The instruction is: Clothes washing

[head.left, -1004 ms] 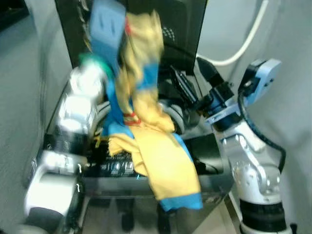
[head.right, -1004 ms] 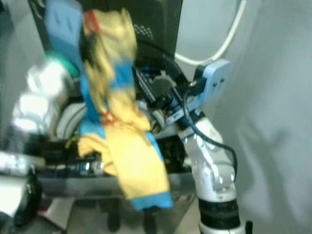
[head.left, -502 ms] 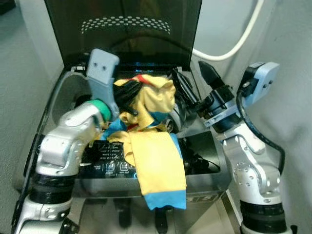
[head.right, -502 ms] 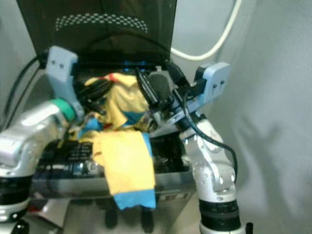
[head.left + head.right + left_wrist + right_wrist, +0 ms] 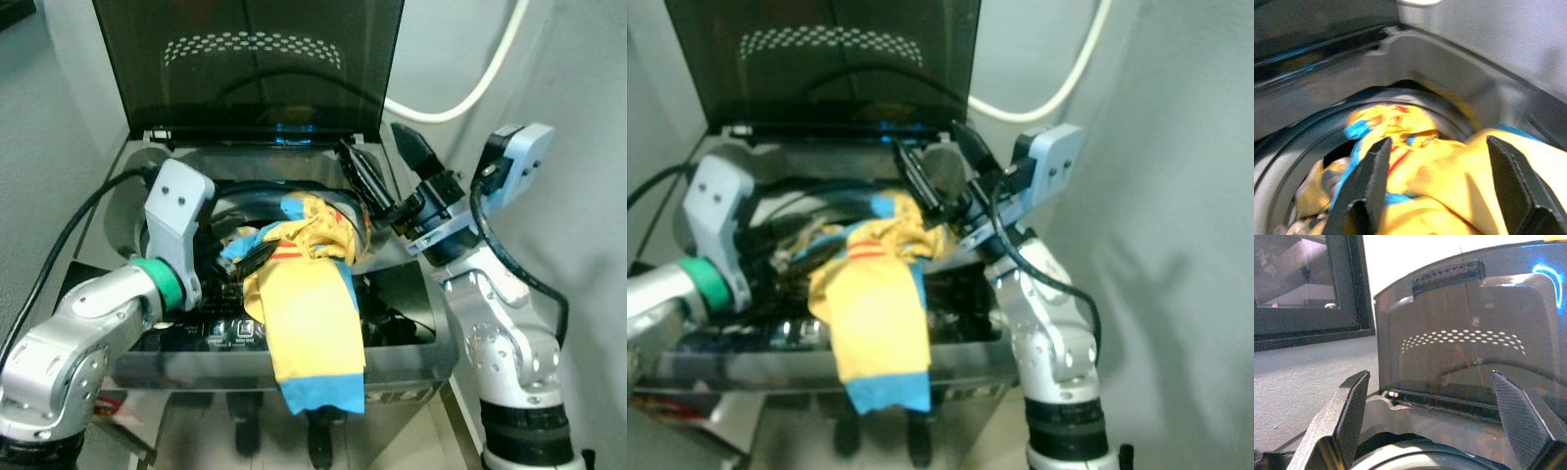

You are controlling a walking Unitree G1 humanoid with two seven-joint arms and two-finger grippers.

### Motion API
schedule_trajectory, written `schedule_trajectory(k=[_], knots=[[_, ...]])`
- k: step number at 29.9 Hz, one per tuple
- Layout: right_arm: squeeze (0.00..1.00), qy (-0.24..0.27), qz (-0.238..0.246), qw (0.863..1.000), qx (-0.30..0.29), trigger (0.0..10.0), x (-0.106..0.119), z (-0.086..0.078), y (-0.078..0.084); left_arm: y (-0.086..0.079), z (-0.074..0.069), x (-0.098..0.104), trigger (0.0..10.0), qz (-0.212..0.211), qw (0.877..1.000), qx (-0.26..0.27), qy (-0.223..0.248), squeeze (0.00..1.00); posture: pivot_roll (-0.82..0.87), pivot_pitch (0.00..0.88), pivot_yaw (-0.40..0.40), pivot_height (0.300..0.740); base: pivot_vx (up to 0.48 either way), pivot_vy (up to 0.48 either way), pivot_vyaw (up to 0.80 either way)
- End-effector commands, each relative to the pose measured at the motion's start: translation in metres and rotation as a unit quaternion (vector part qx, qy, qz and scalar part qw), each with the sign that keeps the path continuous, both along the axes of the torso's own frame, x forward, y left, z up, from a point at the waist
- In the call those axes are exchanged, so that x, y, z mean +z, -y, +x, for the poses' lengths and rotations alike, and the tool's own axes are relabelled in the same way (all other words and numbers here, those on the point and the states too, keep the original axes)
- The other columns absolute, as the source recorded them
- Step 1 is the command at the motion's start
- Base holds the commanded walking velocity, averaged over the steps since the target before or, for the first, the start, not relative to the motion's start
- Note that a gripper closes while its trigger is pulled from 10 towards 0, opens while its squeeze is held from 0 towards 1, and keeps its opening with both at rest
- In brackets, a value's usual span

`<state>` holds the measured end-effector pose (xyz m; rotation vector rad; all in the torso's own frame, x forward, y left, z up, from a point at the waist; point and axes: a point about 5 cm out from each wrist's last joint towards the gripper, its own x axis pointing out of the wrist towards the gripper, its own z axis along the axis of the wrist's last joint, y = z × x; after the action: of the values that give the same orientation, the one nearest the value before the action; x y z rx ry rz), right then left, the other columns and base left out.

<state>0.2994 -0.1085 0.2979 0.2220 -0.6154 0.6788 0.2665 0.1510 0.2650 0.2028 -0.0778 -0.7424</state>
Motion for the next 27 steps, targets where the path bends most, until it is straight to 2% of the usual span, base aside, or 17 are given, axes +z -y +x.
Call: schedule_trajectory(k=[1,2,3,4,5,7,10,14,21,23,24,26,27], knots=[[0.0,-0.005,0.0,1.0,0.008,10.0,-0.002,0.002,-0.002,0.001,-0.019,0.0,10.0,0.035,0.997,-0.062,0.008,0.0,0.11,0.103,0.008,0.74,0.0,0.0,0.0],[0.0,-0.005,0.0,1.0,0.008,10.0,-0.002,0.002,-0.002,0.001,-0.019,0.0,10.0,0.035,0.997,-0.062,0.008,0.0,0.11,0.103,0.008,0.74,0.0,0.0,0.0],[0.0,-0.005,-0.001,1.0,0.01,10.0,-0.002,0.002,-0.003,0.001,-0.027,-0.002,10.0,0.052,0.995,-0.086,0.004,0.0,0.11,0.102,0.008,0.74,0.0,0.0,0.0],[0.0,-0.005,-0.001,1.0,0.01,10.0,-0.002,0.002,-0.003,0.001,-0.027,-0.002,10.0,0.052,0.995,-0.086,0.004,0.0,0.11,0.102,0.008,0.74,0.0,0.0,0.0],[0.0,-0.005,-0.001,1.0,0.012,10.0,-0.002,0.003,-0.003,0.0,-0.035,-0.005,10.0,0.068,0.992,-0.108,-0.007,0.0,0.12,0.1,0.007,0.74,0.0,0.0,0.0],[0.0,-0.006,-0.001,1.0,0.014,10.0,-0.002,0.003,-0.004,-0.002,-0.041,-0.008,10.0,0.081,0.989,-0.12,-0.019,0.0,0.12,0.099,0.007,0.74,0.0,0.0,0.0],[0.0,-0.006,0.001,1.0,0.017,10.0,-0.002,0.004,-0.006,-0.008,-0.044,-0.018,10.0,0.096,0.987,-0.126,-0.042,0.0,0.13,0.096,0.005,0.74,0.0,0.0,0.0],[0.0,-0.006,0.002,1.0,0.019,10.0,-0.002,0.005,-0.007,-0.008,-0.038,-0.023,10.0,0.093,0.987,-0.127,-0.045,0.0,0.13,0.095,0.003,0.74,0.0,0.0,0.0],[0.0,-0.004,0.003,1.0,0.021,10.0,-0.002,0.005,-0.01,-0.001,-0.014,-0.035,10.0,0.096,0.982,-0.154,-0.044,0.0,0.1,0.089,0.008,0.74,0.0,0.0,0.0],[0.0,-0.004,0.003,1.0,0.021,10.0,-0.002,0.005,-0.01,-0.001,-0.014,-0.035,10.0,0.096,0.982,-0.154,-0.044,0.0,0.1,0.089,0.008,0.74,0.0,0.0,0.0],[0.0,-0.003,0.003,1.0,0.02,10.0,-0.002,0.004,-0.009,-0.002,-0.009,-0.039,8.1,0.095,0.981,-0.162,-0.05,0.0,0.09,0.087,0.012,0.74,0.0,0.0,0.0],[0.0,-0.003,0.002,1.0,0.019,10.0,-0.002,0.003,-0.009,-0.003,-0.008,-0.04,8.1,0.095,0.98,-0.166,-0.053,0.0,0.09,0.087,0.012,0.74,0.0,0.0,0.0],[0.0,-0.002,0.003,1.0,0.018,10.0,-0.002,0.003,-0.008,-0.003,-0.008,-0.042,4.2,0.093,0.979,-0.171,-0.057,0.0,0.09,0.086,0.015,0.74,0.0,0.0,0.0]])
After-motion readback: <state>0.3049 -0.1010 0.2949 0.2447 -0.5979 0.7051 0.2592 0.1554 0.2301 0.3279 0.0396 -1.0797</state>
